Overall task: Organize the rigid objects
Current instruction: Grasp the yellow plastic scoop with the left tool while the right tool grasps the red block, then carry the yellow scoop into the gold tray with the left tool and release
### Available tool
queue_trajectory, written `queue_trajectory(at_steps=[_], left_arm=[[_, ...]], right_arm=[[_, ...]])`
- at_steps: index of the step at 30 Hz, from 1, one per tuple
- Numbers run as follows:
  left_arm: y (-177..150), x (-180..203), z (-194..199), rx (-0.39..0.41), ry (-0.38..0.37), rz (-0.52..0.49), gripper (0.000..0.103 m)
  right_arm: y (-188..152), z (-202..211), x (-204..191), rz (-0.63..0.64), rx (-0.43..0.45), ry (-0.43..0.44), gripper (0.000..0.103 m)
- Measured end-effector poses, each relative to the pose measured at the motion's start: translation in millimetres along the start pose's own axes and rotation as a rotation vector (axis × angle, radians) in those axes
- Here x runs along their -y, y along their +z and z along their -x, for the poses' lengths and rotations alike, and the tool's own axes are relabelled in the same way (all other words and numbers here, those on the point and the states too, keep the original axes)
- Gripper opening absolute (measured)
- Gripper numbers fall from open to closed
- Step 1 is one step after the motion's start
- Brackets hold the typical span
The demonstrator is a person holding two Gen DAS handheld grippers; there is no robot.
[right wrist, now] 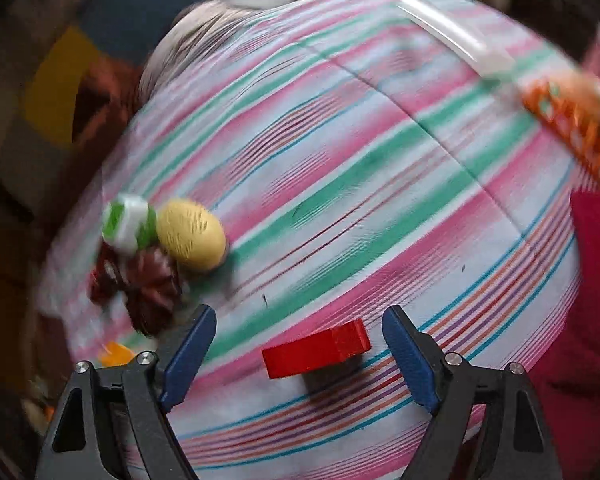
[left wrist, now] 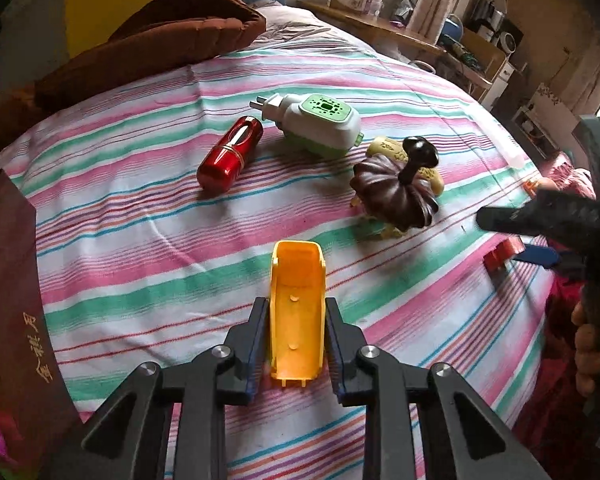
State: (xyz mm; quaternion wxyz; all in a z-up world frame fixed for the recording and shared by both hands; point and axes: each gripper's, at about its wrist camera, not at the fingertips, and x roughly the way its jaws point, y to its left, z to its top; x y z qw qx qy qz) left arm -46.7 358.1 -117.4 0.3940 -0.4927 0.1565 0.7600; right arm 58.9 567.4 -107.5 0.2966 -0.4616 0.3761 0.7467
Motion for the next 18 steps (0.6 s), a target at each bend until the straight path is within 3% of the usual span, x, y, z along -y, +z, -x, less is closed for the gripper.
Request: queue_trajectory(at_steps=[1, 2, 3, 11, 18], left_arm=[[-3, 0, 2, 0.003, 0.001, -0.004, 0.026], [-5, 1, 3, 0.005, 0.000, -0.004, 0.026], [-8, 1, 5, 0.006, -0.004, -0.003, 0.026], [-30, 7, 34, 0.061, 0.018, -0.016, 0.026], [-39, 8, 80, 0.159, 0.078, 0.001, 0.026]], right_arm=[[-2, -3, -8, 0.049, -0.014, -0.018, 0.073], [-5, -6, -17, 0.107, -0.018, -0.068, 0.056], [-8, -9, -25, 0.166, -0.013, -0.131, 0.051], [-15, -13, -43, 0.273, -0.028, -0.042, 0.050], [-21, -22, -54, 0.374, -0.032, -0.102, 0.051]])
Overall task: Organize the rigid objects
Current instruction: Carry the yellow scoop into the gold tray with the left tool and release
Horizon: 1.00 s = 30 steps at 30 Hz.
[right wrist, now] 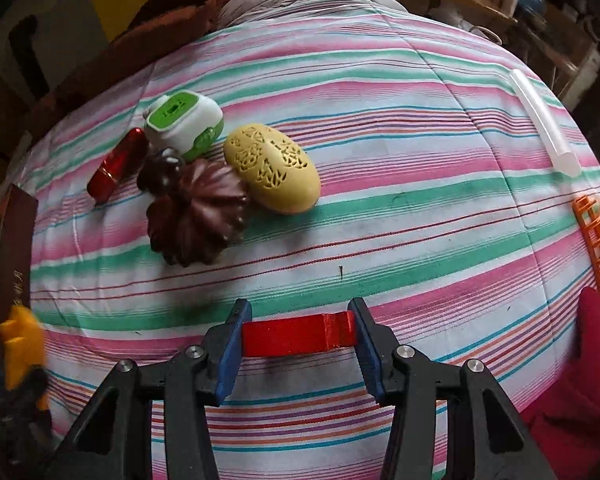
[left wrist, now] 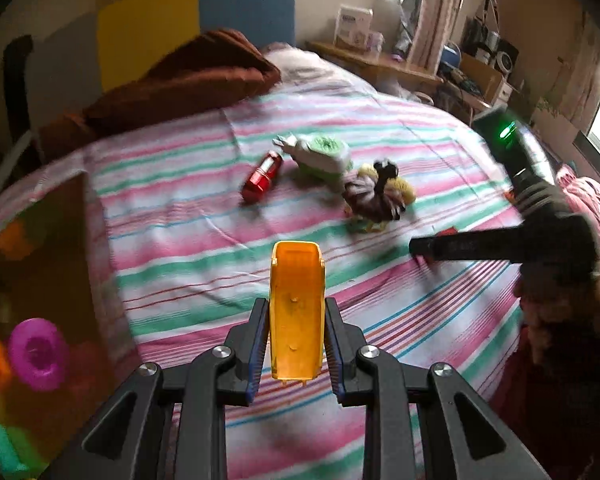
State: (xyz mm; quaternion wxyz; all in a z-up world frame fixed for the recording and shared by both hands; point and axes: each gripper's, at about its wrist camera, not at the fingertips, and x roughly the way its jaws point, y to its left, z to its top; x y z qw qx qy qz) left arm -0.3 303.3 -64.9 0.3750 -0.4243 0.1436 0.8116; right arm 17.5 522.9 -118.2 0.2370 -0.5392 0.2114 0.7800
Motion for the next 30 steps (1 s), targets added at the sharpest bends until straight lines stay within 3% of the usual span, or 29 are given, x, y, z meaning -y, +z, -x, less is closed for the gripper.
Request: queue_trajectory(at_steps=[12, 30], left_arm=[[-9, -30, 82, 0.146, 0.114, 0.044, 0.026], [-47, -117, 112, 0.143, 0.273, 0.235, 0.026]], right_arm=[[-1, -5, -2, 0.075, 0.019, -0.060, 0.050], [3, -19, -9, 0.124, 0.033, -0.100, 0.049]])
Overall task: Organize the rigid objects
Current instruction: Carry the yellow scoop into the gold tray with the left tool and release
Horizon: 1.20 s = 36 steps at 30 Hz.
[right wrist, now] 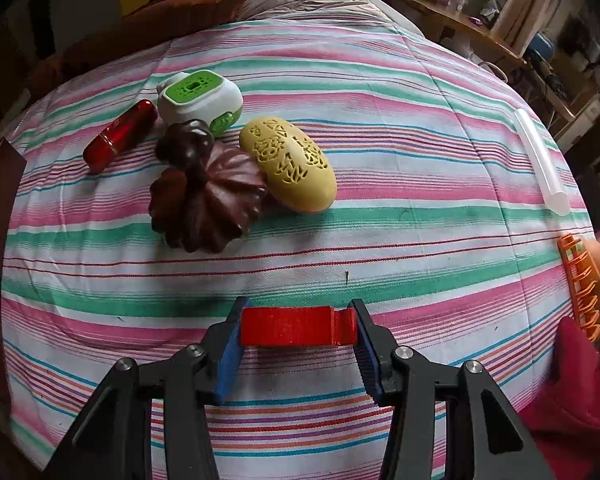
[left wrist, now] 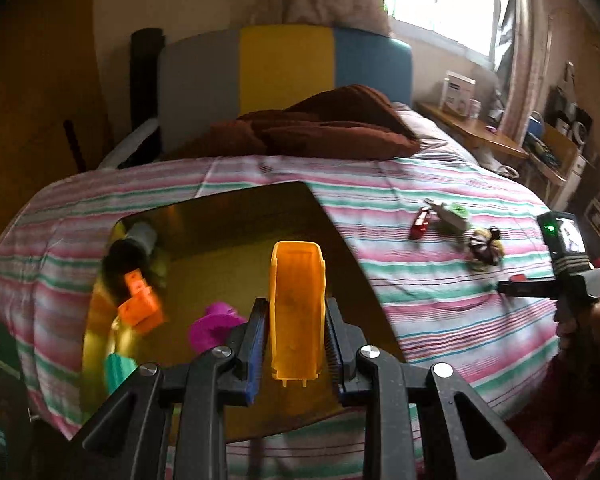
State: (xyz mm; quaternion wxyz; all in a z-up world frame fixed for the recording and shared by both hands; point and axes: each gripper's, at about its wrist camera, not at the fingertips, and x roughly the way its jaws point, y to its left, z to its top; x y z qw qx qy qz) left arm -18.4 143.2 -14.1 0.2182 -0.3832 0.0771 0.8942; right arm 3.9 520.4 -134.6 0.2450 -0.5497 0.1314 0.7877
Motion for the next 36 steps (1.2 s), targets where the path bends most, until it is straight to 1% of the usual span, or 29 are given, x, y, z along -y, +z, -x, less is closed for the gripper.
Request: queue_trajectory(at_steps=[6, 8, 13, 15, 19, 22, 25, 27, 30, 32, 34, 36], left_arm=[[-10, -31, -13, -0.049, 0.022, 0.069, 0.026], [-13, -46, -15, -0.059, 0.025, 0.100, 0.026], [-14, -101, -16, -0.086, -0.040, 0.235, 0.026], [-16, -121, -15, -0.085, -0.075, 0.276, 0.026], [-19, -135, -19, -0.107, -0.055, 0.252, 0.026], [-20, -136, -29, -0.128, -0.045, 0.244, 0.026], [-23, -135, -43, -0.169, -0.025, 0.249, 0.026], [-27, -134, -54, -0.192, -0.002, 0.235, 0.026], [-32, -135, -67, -0.206, 0.058, 0.209, 0.026], [-35, -137, -73, -0.225, 0.079, 0.199, 0.027], [-37, -141, -72, -0.221, 0.070, 0.216, 0.029], [-39, -144, -68, -0.211, 0.058, 0.239, 0.029]], right_arm=[[-1, 0, -5, 0.024, 0.008, -0.015, 0.048], [0, 0, -4, 0.027, 0.010, -0.017, 0.048], [-11, 13, -12, 0.035, 0.011, -0.020, 0.048], [-9, 11, -11, 0.037, 0.012, -0.021, 0.048], [-13, 16, -14, 0.041, 0.012, -0.022, 0.048], [-16, 19, -17, 0.045, 0.013, -0.023, 0.048], [-17, 20, -18, 0.045, 0.014, -0.023, 0.048], [-17, 20, -18, 0.047, 0.014, -0.024, 0.048], [-17, 20, -17, 0.050, 0.014, -0.025, 0.048], [-17, 20, -17, 0.050, 0.014, -0.025, 0.048], [-17, 20, -17, 0.049, 0.014, -0.024, 0.048], [-17, 20, -17, 0.050, 0.014, -0.024, 0.048]])
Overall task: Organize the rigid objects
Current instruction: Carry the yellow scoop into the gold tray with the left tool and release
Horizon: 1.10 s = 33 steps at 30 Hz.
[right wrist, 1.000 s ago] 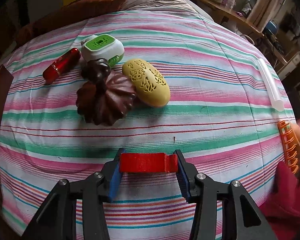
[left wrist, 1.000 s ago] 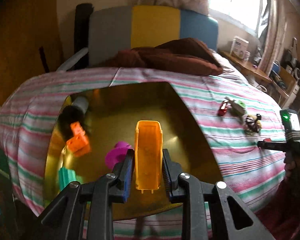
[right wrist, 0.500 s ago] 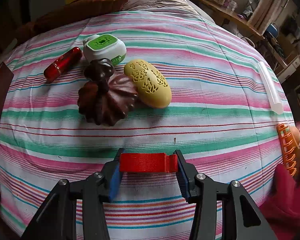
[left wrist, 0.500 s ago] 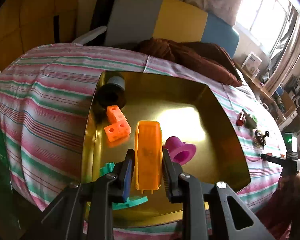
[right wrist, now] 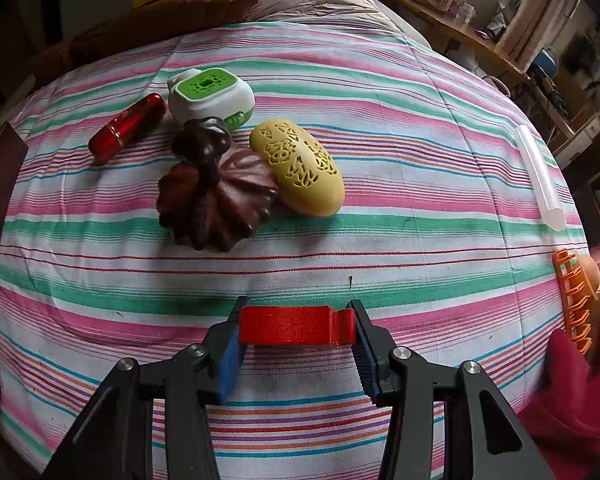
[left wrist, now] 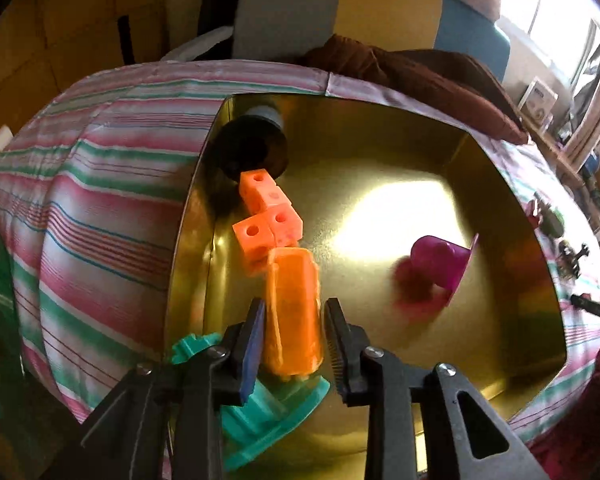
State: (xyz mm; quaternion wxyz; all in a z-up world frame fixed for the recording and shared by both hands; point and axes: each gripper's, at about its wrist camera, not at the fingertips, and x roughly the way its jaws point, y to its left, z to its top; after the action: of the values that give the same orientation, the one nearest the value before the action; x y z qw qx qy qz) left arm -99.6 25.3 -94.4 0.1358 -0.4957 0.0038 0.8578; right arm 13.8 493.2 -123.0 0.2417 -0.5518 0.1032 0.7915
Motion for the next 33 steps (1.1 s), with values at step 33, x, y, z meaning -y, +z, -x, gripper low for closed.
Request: queue_trajectory(at_steps=[33], left_arm=[[-19, 10, 98, 0.245, 0.103, -0.019, 0.031]], right_arm=[[-18, 33, -36, 0.058, 0.011, 0.090, 0.048]])
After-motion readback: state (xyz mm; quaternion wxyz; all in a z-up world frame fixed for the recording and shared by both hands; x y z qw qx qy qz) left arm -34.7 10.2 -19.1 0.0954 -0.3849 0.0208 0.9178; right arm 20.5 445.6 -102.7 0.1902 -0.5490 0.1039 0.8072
